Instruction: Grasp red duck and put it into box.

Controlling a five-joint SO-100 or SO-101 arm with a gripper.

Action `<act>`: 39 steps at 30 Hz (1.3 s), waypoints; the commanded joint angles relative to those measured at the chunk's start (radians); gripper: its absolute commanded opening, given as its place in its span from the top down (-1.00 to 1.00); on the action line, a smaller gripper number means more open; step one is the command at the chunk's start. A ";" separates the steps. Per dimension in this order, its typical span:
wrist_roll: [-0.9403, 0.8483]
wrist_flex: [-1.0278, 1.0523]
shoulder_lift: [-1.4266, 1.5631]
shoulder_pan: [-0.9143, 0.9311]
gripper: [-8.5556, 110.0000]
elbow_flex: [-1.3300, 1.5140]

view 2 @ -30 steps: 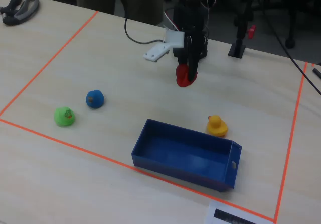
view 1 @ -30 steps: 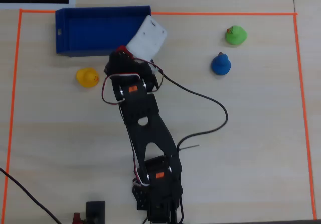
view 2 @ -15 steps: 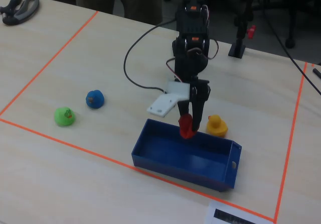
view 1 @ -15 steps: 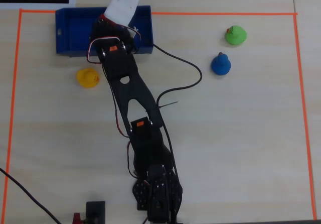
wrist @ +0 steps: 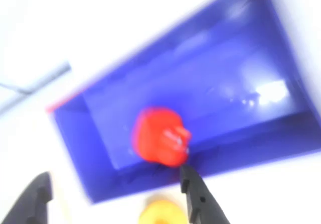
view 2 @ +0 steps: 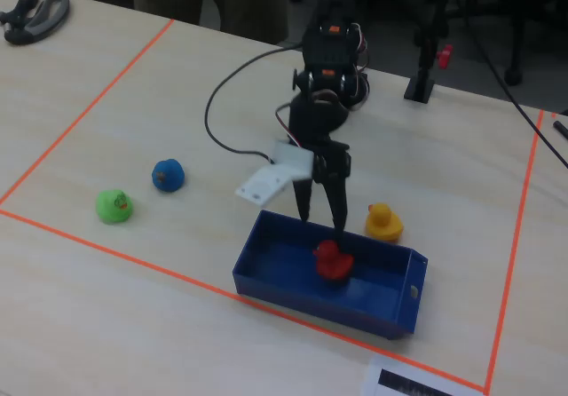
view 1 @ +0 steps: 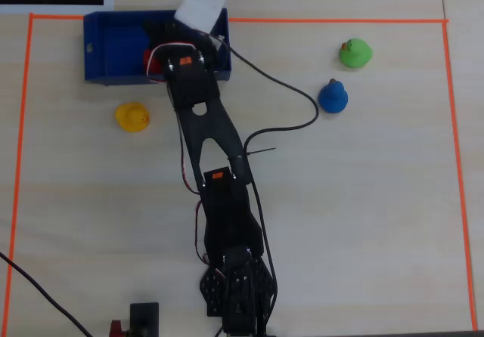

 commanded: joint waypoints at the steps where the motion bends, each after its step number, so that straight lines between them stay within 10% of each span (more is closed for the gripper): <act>1: -0.067 0.098 0.221 0.071 0.25 -0.146; 7: -0.083 0.245 0.692 0.184 0.21 0.008; 21: -0.337 0.110 2.029 0.272 0.22 1.597; 39: -0.442 0.121 2.214 0.302 0.46 2.355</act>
